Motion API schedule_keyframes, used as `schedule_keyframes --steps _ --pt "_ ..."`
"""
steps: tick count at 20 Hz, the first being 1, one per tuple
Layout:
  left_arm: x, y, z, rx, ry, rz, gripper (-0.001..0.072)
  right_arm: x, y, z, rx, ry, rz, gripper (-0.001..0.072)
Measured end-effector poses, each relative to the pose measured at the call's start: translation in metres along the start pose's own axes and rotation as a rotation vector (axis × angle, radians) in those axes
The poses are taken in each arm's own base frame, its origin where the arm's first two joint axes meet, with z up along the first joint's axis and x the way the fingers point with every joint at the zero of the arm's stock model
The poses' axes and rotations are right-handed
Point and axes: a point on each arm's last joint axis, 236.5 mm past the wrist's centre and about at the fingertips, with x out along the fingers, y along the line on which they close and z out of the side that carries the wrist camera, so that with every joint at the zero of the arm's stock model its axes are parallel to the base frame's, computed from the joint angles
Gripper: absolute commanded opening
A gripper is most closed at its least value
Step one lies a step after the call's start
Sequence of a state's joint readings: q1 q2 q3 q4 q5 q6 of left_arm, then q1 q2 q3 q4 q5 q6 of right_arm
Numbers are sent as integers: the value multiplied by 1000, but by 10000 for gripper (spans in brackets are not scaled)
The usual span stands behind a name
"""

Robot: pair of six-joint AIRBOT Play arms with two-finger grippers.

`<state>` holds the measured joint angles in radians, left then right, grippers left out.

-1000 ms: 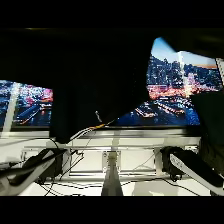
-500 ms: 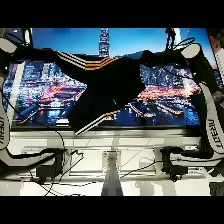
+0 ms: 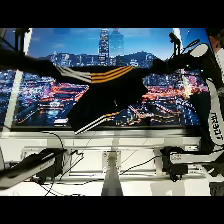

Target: Fold the clothes and pants, and hang the long-sleeved shirts on hangers.

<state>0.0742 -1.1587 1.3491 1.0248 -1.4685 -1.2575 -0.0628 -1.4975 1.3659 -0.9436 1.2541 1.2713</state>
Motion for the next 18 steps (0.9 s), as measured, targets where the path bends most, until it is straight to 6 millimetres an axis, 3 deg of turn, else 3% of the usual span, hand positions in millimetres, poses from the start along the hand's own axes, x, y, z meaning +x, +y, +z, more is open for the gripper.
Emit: schedule_keyframes --steps 2,5,6,7,8,11,13,15,18 --pt "1 -19 -38 -38 64 -26 -1 -4 -11 -23 -30 101 -37 17" --pt "29 -41 -110 -112 209 -69 2 -11 -26 -50 -71 222 -90 38" --pt "45 -45 -136 -139 253 -79 103 -13 -30 -56 -88 251 -101 154" --pt "61 -48 -157 -157 285 -87 411 -14 -32 -59 -103 269 -108 351" --pt "77 -50 -179 -178 318 -92 720 -15 -35 -60 -115 274 -118 496" --pt "113 -55 -217 -233 336 -109 695 -10 -45 -53 -132 252 -143 566" --pt "124 -55 -224 -253 320 -112 695 -1 -53 -50 -132 248 -154 571" --pt "131 -55 -225 -268 295 -113 694 12 -63 -48 -120 252 -157 702" --pt "137 -54 -224 -282 271 -110 693 35 -80 -47 -96 267 -159 702"
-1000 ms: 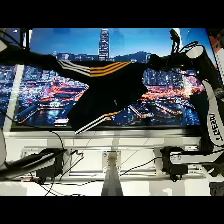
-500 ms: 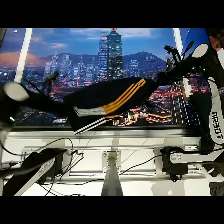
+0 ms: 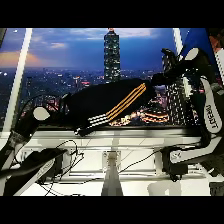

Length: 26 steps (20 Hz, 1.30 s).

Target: Fold the clothes and pants, and hang the long-sleeved shirts on hangers.

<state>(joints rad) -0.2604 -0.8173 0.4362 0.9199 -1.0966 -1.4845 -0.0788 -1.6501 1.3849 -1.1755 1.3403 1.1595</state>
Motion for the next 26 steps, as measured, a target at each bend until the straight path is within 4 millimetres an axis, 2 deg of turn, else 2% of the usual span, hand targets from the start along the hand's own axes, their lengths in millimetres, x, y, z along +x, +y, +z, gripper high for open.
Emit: schedule_keyframes --steps 5,8,12,15,16,18,20,21,22,23,24,25,26 --pt "2 2 7 -4 -37 2 692 35 -8 8 50 11 44 700" --pt "2 2 14 -5 -68 4 690 53 -1 15 117 0 119 689" --pt "0 8 31 7 -141 30 690 72 40 17 213 41 332 682" --pt "-3 22 47 46 -208 93 689 83 76 6 158 119 427 679" --pt "-5 26 52 58 -228 111 689 87 88 1 125 142 444 614" --pt "-8 31 61 79 -265 139 689 98 112 -4 47 169 452 384" --pt "-10 34 69 91 -300 155 689 109 133 -6 -17 174 444 210" --pt "-12 35 73 96 -315 160 689 114 147 -6 -46 175 450 56" --pt "-13 35 77 100 -333 164 687 118 158 -6 -66 171 455 21" --pt "-15 36 81 104 -352 168 617 121 166 -6 -90 164 448 18" --pt "-18 35 86 106 -373 170 484 121 173 -5 -108 157 444 18" --pt "-23 35 93 110 -398 174 412 119 176 -3 -124 142 435 18" --pt "-30 35 101 119 -422 186 405 114 178 1 -140 123 424 18"
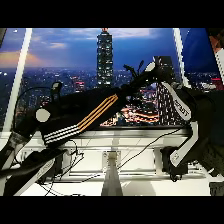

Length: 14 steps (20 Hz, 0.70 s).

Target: Fold the clothes and pants, and hang the long-sleeved shirts on hangers.

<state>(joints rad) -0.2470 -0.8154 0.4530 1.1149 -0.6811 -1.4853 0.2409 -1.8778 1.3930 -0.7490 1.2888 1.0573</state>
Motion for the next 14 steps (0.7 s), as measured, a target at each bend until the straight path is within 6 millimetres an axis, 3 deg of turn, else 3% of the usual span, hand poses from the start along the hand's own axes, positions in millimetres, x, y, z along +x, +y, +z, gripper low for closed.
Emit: schedule_keyframes --steps 1,2,3,6,9,11,14 --pt "-4 3 11 14 -25 15 308 -10 3 4 -19 -24 -19 18" --pt "-11 7 25 33 -56 34 104 -24 4 8 -36 -51 -43 18" --pt "-19 11 42 54 -94 57 6 -44 5 12 -44 -88 -74 18" --pt "-54 22 95 114 -217 133 3 -121 3 20 -23 -237 -189 18" --pt "-92 30 142 159 -351 200 3 -222 -4 5 78 -421 -337 17" --pt "-108 31 160 175 -416 222 3 -290 -10 -23 183 -548 -454 17" --pt "-120 32 174 187 -465 238 3 -382 -20 -100 414 -713 -660 18"
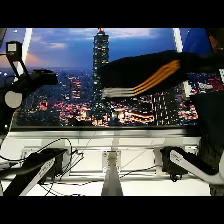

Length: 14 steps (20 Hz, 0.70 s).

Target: Fold the clothes and pants, and hang the long-sleeved shirts on hangers.

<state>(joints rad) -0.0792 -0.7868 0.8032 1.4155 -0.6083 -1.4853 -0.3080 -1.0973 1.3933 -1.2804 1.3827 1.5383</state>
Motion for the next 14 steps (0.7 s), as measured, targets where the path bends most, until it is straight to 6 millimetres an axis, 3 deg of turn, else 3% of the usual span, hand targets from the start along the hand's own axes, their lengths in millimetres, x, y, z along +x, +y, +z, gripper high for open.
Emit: schedule_keyframes --steps 2,4,6,9,10,11,12,13,14 --pt "-1 2 5 4 -14 6 3 -56 -59 -12 169 -77 -185 18" --pt "-2 3 7 6 -21 9 3 -114 -113 -39 379 -155 -380 18" --pt "-2 3 9 8 -26 11 3 -169 -151 -73 579 -248 -549 18" --pt "-3 3 10 8 -30 12 3 -240 -186 -124 843 -402 -774 24" --pt "-3 3 10 9 -30 12 3 -258 -192 -138 916 -448 -835 117" --pt "-3 3 10 9 -30 12 3 -274 -197 -151 986 -491 -887 328" --pt "-3 3 10 9 -30 12 3 -288 -201 -163 1052 -533 -935 633" --pt "-3 3 10 9 -30 12 3 -295 -203 -172 1104 -556 -962 691" --pt "-3 4 10 9 -30 12 3 -300 -204 -178 1143 -575 -979 685"
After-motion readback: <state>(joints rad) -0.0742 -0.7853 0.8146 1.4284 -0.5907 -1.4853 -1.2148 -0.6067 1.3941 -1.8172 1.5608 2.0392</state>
